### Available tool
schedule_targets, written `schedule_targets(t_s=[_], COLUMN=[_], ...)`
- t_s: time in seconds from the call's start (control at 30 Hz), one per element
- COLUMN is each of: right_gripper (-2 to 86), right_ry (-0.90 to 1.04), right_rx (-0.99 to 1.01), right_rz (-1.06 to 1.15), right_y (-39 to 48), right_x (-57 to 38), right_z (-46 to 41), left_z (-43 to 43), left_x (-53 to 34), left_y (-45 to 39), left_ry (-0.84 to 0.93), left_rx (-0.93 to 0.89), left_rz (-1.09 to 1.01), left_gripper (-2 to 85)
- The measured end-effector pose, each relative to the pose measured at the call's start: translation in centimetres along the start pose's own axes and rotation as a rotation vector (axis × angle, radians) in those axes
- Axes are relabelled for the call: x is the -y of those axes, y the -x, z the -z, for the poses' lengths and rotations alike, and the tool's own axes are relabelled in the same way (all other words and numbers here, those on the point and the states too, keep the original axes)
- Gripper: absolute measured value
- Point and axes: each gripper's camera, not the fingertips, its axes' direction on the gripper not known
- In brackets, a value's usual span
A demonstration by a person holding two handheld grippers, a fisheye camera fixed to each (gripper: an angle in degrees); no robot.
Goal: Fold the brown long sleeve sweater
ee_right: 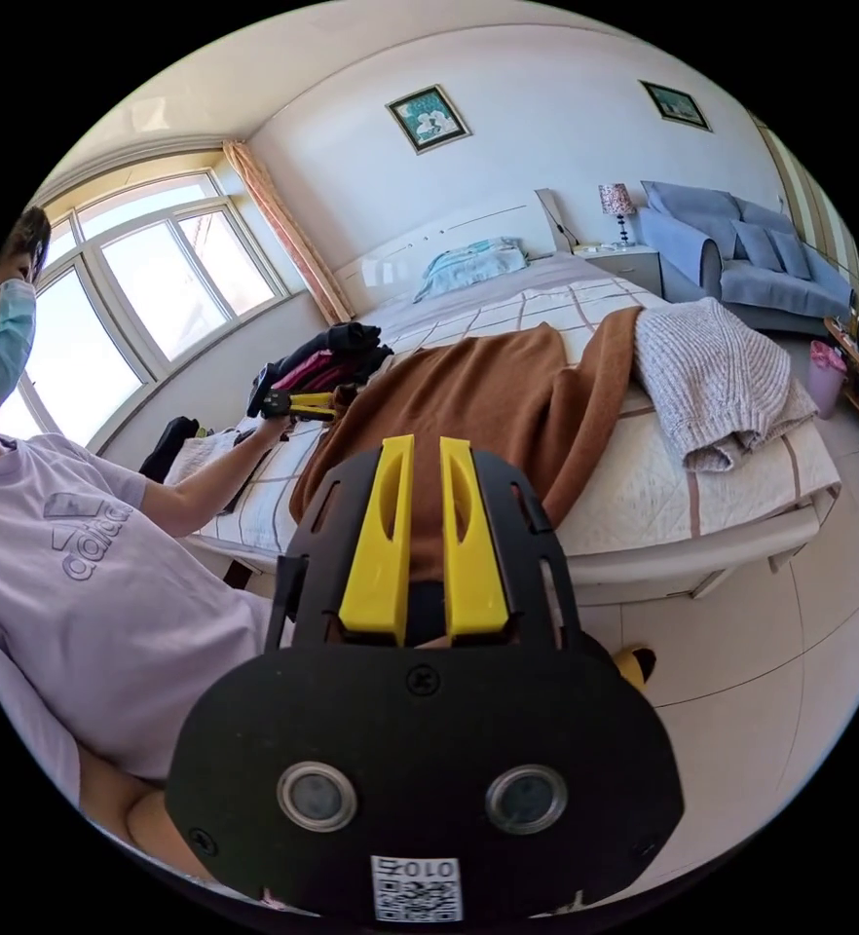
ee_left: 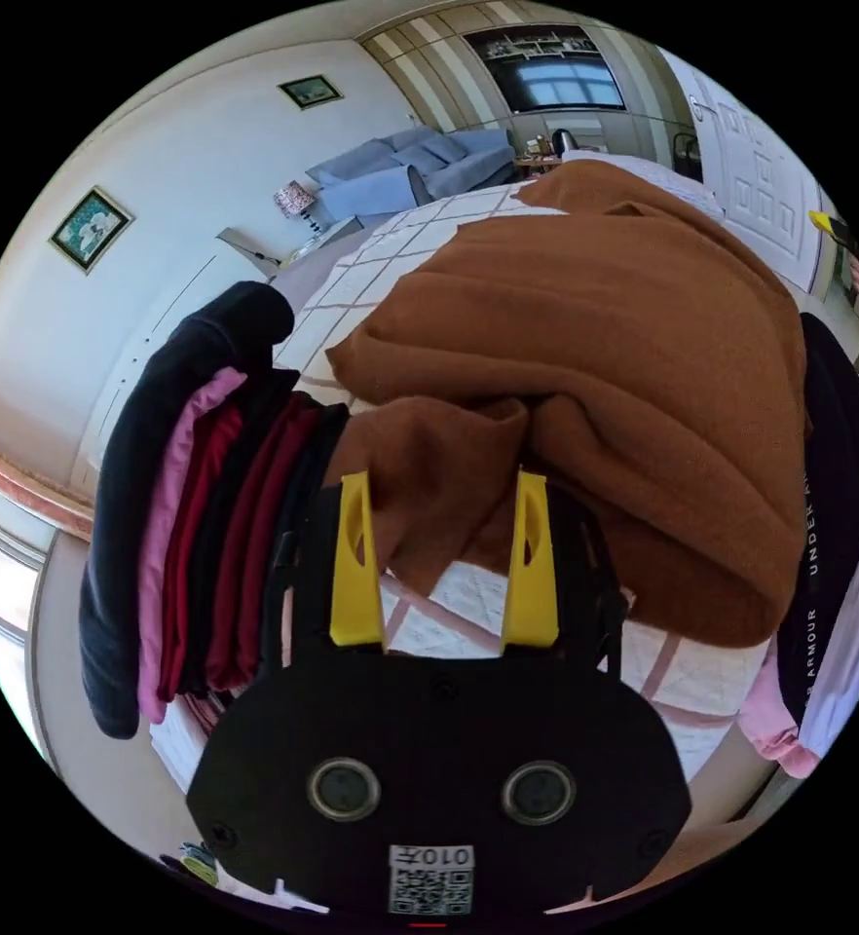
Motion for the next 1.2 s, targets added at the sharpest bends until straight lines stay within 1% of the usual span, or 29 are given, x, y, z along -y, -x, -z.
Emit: schedule_targets(t_s=[0.03,0.07,0.1,0.17,0.23,0.27,0.33,0.37,0.43,0.47,0.53,0.7,0.77,0.83,0.9,0.93,1.0,1.1,1.17,1.2], right_gripper=[6.0,5.7,5.6,5.1,4.9,4.8,4.7,4.6,4.6,4.5,4.5,4.6,4.8,5.1,5.4,5.7,5.9,5.9,6.0,6.1], right_ry=[0.007,0.014,0.016,0.017,0.024,0.03,0.042,0.051,0.066,0.072,0.073,0.108,0.107,0.112,0.125,0.126,0.121,0.143,0.169,0.171], right_rx=[0.002,0.014,0.022,0.033,0.022,0.019,0.018,0.017,0.03,0.046,0.058,0.055,0.047,0.048,0.05,0.049,0.046,0.035,0.021,0.022], right_rz=[-0.004,-0.006,-0.006,-0.003,0.002,0.005,0.011,0.016,0.024,0.032,0.047,0.08,0.087,0.087,0.086,0.086,0.098,0.114,0.121,0.123], right_y=[0.0,0.0,0.0,0.1,0.1,0.1,0.0,0.0,0.0,0.2,0.5,1.4,1.6,1.6,1.6,1.7,2.1,2.4,2.6,2.6], right_x=[-0.2,-0.4,-0.5,-0.9,-1.2,-1.3,-1.4,-1.4,-1.2,-1.0,-0.8,-0.3,-0.4,-0.4,-0.4,-0.3,-0.1,0.2,0.5,0.6], right_z=[-0.1,-0.1,-0.2,-0.1,-0.2,-0.3,-0.6,-1.0,-1.7,-2.1,-2.6,-3.6,-3.6,-3.8,-4.0,-4.0,-4.0,-4.3,-4.9,-5.0], left_z=[-0.8,-1.1,-1.1,0.0,1.8,2.2,3.3,3.5,4.9,5.3,6.3,7.5,6.0,0.9,-1.8,-1.7,-0.5,1.9,4.7,6.8], left_x=[0.3,0.3,-0.1,-1.7,-5.6,-6.9,-12.2,-13.3,-16.4,-16.9,-18.0,-18.3,-18.2,-17.6,-16.7,-16.0,-15.8,-17.2,-18.6,-19.9], left_y=[1.0,1.6,3.0,5.5,9.9,11.1,15.7,16.6,19.4,19.9,21.5,21.7,21.2,19.7,17.8,17.0,16.7,17.3,17.6,17.7], left_ry=[0.009,0.029,0.045,-0.002,-0.029,-0.038,-0.063,-0.062,-0.018,-0.003,0.082,0.192,0.318,0.602,0.725,0.71,0.645,0.556,0.451,0.369], left_rx=[-0.067,-0.091,-0.123,-0.197,-0.308,-0.337,-0.459,-0.469,-0.435,-0.417,-0.36,-0.233,-0.229,-0.276,-0.277,-0.214,-0.129,-0.147,-0.12,-0.101], left_rz=[0.034,0.061,0.141,0.271,0.499,0.56,0.789,0.825,0.915,0.926,0.955,0.966,0.951,0.848,0.738,0.707,0.722,0.793,0.855,0.903], left_gripper=[8.4,8.0,7.2,6.3,5.7,5.5,5.1,5.1,5.0,5.0,5.3,6.0,6.7,7.9,8.8,9.3,10.0,10.9,11.4,11.7])
